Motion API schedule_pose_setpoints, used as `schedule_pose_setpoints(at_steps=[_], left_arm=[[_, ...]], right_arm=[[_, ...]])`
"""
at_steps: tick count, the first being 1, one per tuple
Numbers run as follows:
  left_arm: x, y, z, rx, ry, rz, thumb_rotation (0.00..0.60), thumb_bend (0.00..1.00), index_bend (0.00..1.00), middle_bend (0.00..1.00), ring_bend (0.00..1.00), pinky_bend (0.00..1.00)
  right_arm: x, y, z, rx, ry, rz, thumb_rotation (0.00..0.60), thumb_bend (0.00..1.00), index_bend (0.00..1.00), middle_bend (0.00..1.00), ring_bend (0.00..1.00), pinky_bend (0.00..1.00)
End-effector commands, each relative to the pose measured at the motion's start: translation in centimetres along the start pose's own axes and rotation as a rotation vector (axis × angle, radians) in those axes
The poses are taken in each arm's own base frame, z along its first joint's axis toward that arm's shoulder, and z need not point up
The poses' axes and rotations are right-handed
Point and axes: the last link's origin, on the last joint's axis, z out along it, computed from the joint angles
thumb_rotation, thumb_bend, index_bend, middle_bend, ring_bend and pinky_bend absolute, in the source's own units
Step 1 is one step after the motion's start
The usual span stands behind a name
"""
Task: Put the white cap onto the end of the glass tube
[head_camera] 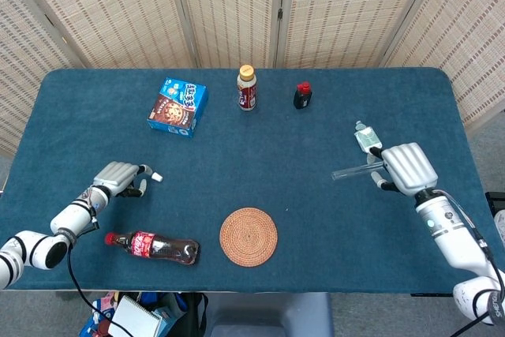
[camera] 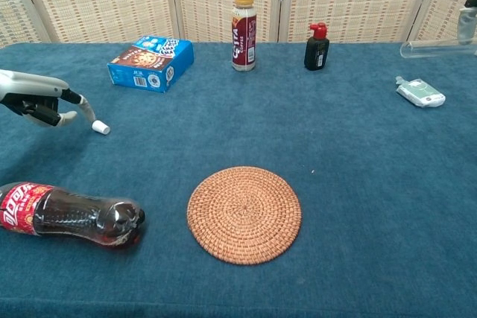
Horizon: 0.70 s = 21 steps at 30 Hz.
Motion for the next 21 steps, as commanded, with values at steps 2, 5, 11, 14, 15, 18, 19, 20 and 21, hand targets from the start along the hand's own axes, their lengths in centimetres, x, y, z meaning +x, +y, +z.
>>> schedule_pose_setpoints(at_steps=[2, 5, 11, 14, 15, 18, 19, 20, 21], left_arm=[[-0.2, 0.4, 0.0, -0.009, -0.005, 0.002, 0.276, 0.64, 0.22, 1.00, 1.00, 1.00], [-0.2, 0.8, -0.2, -0.021, 0.000, 0.008, 0.278, 0.64, 0.22, 1.00, 1.00, 1.00], [0.3, 1.8, -0.8, -0.051, 0.018, 0.026, 0.284, 0.64, 0.22, 1.00, 1.00, 1.00], [0.4, 2.4, -1.1, -0.066, 0.018, 0.028, 0.285, 0.64, 0.22, 1.00, 1.00, 1.00], [0.5, 2.5, -1.2, -0.071, 0.017, 0.031, 0.285, 0.64, 0.22, 1.00, 1.00, 1.00], [0.5, 3.0, -1.4, -0.084, 0.016, 0.042, 0.282, 0.64, 0.22, 1.00, 1.00, 1.00], [0.5, 3.2, -1.5, -0.087, 0.016, 0.044, 0.279, 0.64, 0.22, 1.00, 1.00, 1.00], [0.5, 3.4, -1.5, -0.091, 0.016, 0.047, 0.278, 0.64, 0.22, 1.00, 1.00, 1.00], [0.5, 3.5, -1.6, -0.094, 0.017, 0.049, 0.277, 0.64, 0.22, 1.00, 1.00, 1.00]], right_arm=[[0.0, 0.1, -0.1, -0.004, -0.001, 0.001, 0.600, 0.46, 0.86, 1.00, 1.00, 1.00], [-0.1, 0.3, -0.1, -0.007, 0.000, 0.004, 0.600, 0.46, 0.86, 1.00, 1.00, 1.00], [-0.1, 0.4, -0.2, -0.009, 0.003, 0.009, 0.600, 0.46, 0.86, 1.00, 1.00, 1.00], [-0.1, 0.6, -0.3, -0.011, 0.005, 0.011, 0.600, 0.46, 0.86, 1.00, 1.00, 1.00], [-0.1, 0.6, -0.3, -0.011, 0.006, 0.011, 0.600, 0.46, 0.86, 1.00, 1.00, 1.00], [-0.1, 0.6, -0.4, -0.011, 0.006, 0.012, 0.600, 0.46, 0.86, 1.00, 1.00, 1.00], [-0.1, 0.6, -0.4, -0.011, 0.006, 0.013, 0.600, 0.46, 0.86, 1.00, 1.00, 1.00], [-0.1, 0.7, -0.4, -0.012, 0.006, 0.015, 0.600, 0.46, 0.86, 1.00, 1.00, 1.00], [-0.1, 0.7, -0.5, -0.012, 0.007, 0.014, 0.600, 0.46, 0.86, 1.00, 1.00, 1.00]])
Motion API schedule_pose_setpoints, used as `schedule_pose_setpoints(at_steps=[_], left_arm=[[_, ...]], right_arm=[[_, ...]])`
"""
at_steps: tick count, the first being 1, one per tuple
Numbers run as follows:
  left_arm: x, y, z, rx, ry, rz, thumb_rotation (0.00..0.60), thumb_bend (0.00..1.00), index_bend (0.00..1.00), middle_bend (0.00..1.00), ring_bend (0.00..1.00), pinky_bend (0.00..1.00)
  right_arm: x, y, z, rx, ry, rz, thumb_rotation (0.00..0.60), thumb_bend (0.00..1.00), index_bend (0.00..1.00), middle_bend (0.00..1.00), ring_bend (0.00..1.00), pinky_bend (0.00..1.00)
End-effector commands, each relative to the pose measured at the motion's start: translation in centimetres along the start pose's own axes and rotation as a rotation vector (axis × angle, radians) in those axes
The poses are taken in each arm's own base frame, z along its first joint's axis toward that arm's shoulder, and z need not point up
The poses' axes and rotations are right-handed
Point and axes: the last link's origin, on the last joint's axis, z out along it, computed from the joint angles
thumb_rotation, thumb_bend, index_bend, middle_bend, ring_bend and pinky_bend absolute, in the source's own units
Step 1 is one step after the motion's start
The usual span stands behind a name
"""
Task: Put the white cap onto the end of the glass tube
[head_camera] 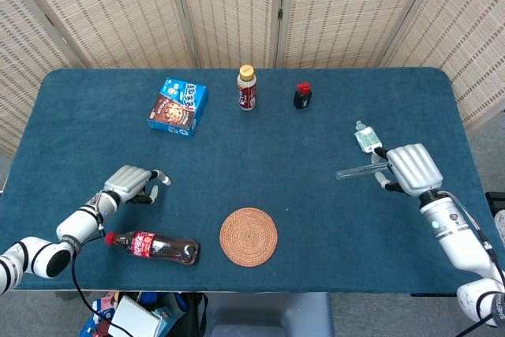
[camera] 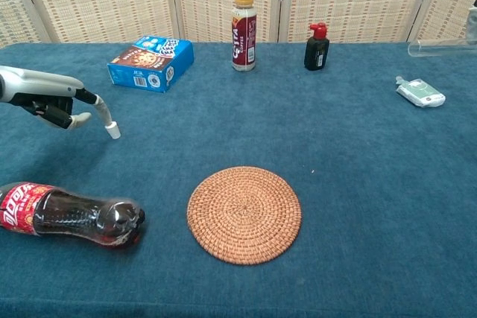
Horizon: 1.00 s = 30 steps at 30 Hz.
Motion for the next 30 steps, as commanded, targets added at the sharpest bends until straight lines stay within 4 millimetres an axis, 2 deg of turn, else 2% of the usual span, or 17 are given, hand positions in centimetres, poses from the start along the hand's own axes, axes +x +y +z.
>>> schedule_pose_setpoints(at_steps=[1, 10, 12, 14, 16, 17, 19, 21, 24, 26, 30], left_arm=[[0.1, 0.3, -0.1, -0.006, 0.004, 0.009, 0.275, 0.64, 0.22, 1.00, 1.00, 1.00], [1.3, 0.1, -0.7, 0.007, 0.076, 0.028, 0.259, 0.63, 0.19, 0.99, 1.00, 1.00], [2.0, -0.1, -1.1, 0.013, 0.110, 0.009, 0.308, 0.63, 0.15, 0.94, 0.96, 1.00], [2.8, -0.4, -1.4, 0.020, 0.171, -0.018, 0.429, 0.62, 0.14, 0.87, 0.87, 0.96], [3.1, -0.7, -1.6, 0.024, 0.214, -0.025, 0.556, 0.58, 0.13, 0.76, 0.76, 0.86], [3.2, -0.9, -1.7, 0.025, 0.232, -0.019, 0.587, 0.55, 0.13, 0.68, 0.68, 0.78], [3.2, -1.1, -1.9, 0.023, 0.240, -0.013, 0.600, 0.47, 0.13, 0.51, 0.50, 0.58], [3.1, -1.2, -2.1, 0.013, 0.250, 0.001, 0.600, 0.38, 0.13, 0.31, 0.31, 0.33], [2.8, -1.0, -2.2, -0.006, 0.275, 0.019, 0.600, 0.32, 0.15, 0.16, 0.16, 0.11], [2.4, -0.6, -2.1, -0.026, 0.297, 0.042, 0.600, 0.30, 0.18, 0.08, 0.09, 0.02], [1.4, 0.0, -1.4, -0.047, 0.307, 0.131, 0.600, 0.27, 0.27, 0.02, 0.01, 0.00]], right_arm=[[0.0, 0.1, 0.0, -0.001, 0.000, 0.000, 0.600, 0.46, 0.86, 1.00, 1.00, 1.00], [0.1, 0.4, -0.2, -0.008, 0.008, 0.009, 0.600, 0.46, 0.86, 1.00, 1.00, 1.00], [0.1, 0.4, -0.3, -0.009, 0.011, 0.013, 0.600, 0.46, 0.86, 1.00, 1.00, 1.00], [0.1, 0.5, -0.3, -0.008, 0.014, 0.020, 0.600, 0.46, 0.86, 1.00, 1.00, 1.00], [0.1, 0.5, -0.4, -0.006, 0.016, 0.020, 0.600, 0.46, 0.86, 1.00, 1.00, 1.00], [0.1, 0.4, -0.5, -0.005, 0.017, 0.019, 0.600, 0.46, 0.86, 1.00, 1.00, 1.00], [0.1, 0.5, -0.6, -0.004, 0.019, 0.021, 0.600, 0.46, 0.86, 1.00, 1.00, 1.00], [0.1, 0.5, -0.7, -0.006, 0.020, 0.025, 0.600, 0.46, 0.86, 1.00, 1.00, 1.00], [0.0, 0.5, -0.7, -0.006, 0.022, 0.032, 0.600, 0.46, 0.86, 1.00, 1.00, 1.00], [-0.1, 0.6, -0.8, -0.005, 0.021, 0.034, 0.600, 0.46, 0.86, 1.00, 1.00, 1.00], [-0.2, 0.6, -0.7, -0.003, 0.021, 0.039, 0.600, 0.47, 0.86, 1.00, 1.00, 1.00]])
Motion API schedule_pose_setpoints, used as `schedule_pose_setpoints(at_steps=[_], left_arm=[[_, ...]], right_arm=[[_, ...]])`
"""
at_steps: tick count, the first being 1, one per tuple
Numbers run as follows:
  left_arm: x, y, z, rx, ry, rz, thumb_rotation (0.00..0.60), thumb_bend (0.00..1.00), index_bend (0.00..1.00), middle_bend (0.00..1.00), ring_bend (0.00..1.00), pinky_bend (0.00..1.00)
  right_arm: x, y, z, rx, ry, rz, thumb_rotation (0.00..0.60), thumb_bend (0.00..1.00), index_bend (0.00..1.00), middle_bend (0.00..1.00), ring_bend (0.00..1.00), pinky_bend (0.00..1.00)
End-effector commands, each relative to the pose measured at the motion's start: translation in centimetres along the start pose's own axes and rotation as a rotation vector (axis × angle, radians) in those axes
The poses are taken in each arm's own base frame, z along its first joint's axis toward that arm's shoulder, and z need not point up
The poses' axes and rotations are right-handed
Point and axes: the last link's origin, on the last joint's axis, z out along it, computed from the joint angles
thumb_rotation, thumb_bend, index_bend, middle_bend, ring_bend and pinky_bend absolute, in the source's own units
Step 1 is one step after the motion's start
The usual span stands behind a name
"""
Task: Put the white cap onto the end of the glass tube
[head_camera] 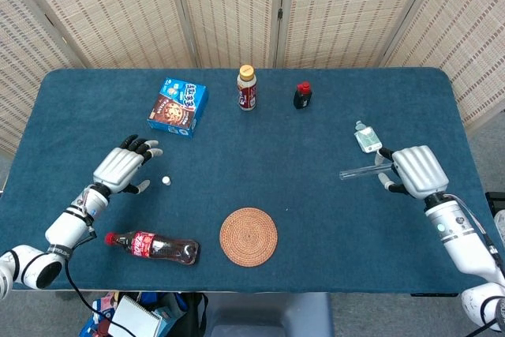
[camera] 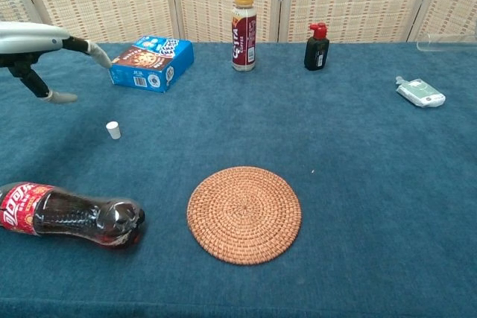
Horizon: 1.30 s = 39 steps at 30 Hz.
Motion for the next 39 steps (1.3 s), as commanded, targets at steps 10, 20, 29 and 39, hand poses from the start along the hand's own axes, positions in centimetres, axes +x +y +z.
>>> schedule_pose_setpoints(at_steps=[10, 20, 29, 39], left_arm=[[-3.0, 1.7, 2.4, -0.027, 0.004, 0.118, 0.600, 0.25, 0.37, 0.01, 0.00, 0.00], [-4.2, 1.7, 3.7, -0.005, -0.020, 0.132, 0.600, 0.26, 0.41, 0.01, 0.00, 0.00], [-5.0, 1.6, 4.3, 0.004, -0.029, 0.141, 0.600, 0.31, 0.43, 0.01, 0.00, 0.00], [-5.6, 1.9, 4.4, -0.002, -0.033, 0.135, 0.600, 0.32, 0.44, 0.01, 0.00, 0.00]], right_arm=[[-0.1, 0.1, -0.1, 0.001, -0.005, 0.004, 0.600, 0.47, 0.86, 1.00, 1.00, 1.00], [-0.3, 0.2, 0.1, 0.000, -0.011, 0.005, 0.600, 0.47, 0.86, 1.00, 1.00, 1.00], [-0.5, 0.4, 0.1, -0.006, -0.015, 0.007, 0.600, 0.47, 0.86, 1.00, 1.00, 1.00], [-0.5, 0.5, 0.0, -0.008, -0.018, 0.006, 0.600, 0.47, 0.86, 1.00, 1.00, 1.00]])
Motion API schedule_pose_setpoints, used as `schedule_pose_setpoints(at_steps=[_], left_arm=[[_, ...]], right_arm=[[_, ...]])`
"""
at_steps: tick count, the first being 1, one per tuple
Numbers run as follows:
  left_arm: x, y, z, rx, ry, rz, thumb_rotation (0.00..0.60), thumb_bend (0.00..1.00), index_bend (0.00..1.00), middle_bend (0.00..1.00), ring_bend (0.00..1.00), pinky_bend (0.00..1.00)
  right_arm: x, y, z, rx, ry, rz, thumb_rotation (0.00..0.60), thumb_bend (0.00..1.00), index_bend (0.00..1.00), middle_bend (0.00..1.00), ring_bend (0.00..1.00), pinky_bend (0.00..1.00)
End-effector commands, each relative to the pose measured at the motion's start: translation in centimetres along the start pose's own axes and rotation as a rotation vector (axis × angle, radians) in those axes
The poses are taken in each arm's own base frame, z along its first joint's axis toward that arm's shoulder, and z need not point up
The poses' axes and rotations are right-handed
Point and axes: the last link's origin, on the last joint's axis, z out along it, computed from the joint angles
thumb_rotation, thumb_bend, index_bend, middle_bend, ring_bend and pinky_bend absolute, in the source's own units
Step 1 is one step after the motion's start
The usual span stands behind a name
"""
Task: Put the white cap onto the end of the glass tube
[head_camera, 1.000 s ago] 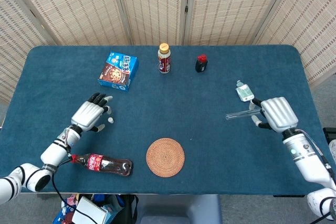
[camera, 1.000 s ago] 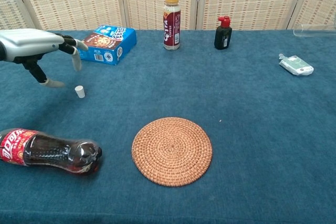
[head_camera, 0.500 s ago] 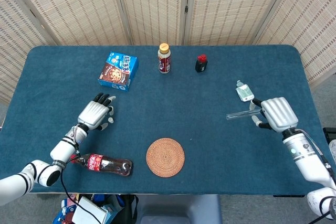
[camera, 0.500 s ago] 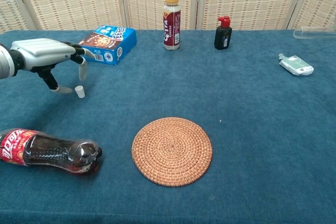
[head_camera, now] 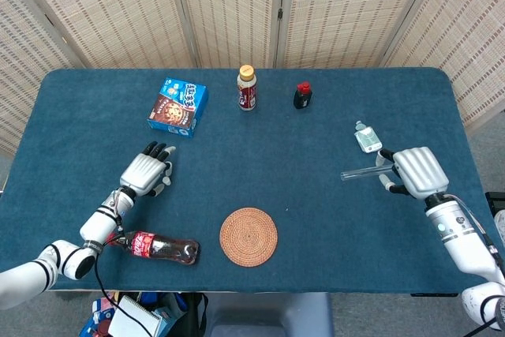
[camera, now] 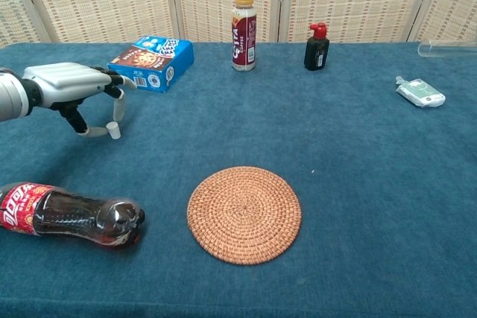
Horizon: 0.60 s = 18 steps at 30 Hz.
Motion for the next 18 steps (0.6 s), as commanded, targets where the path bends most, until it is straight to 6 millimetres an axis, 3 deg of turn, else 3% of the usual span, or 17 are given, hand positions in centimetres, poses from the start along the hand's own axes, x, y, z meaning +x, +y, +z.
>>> schedule_pose_setpoints(at_steps=[1, 18], left_arm=[[-0.04, 0.04, 0.06, 0.000, 0.003, 0.001, 0.600, 0.32, 0.44, 0.01, 0.00, 0.00], [-0.18, 0.31, 0.53, 0.000, 0.005, -0.014, 0.600, 0.36, 0.47, 0.01, 0.00, 0.00]], right_arm=[[-0.02, 0.00, -0.02, 0.000, -0.001, 0.000, 0.600, 0.47, 0.86, 1.00, 1.00, 1.00], [-0.15, 0.26, -0.12, -0.009, -0.007, 0.002, 0.600, 0.47, 0.86, 1.00, 1.00, 1.00]])
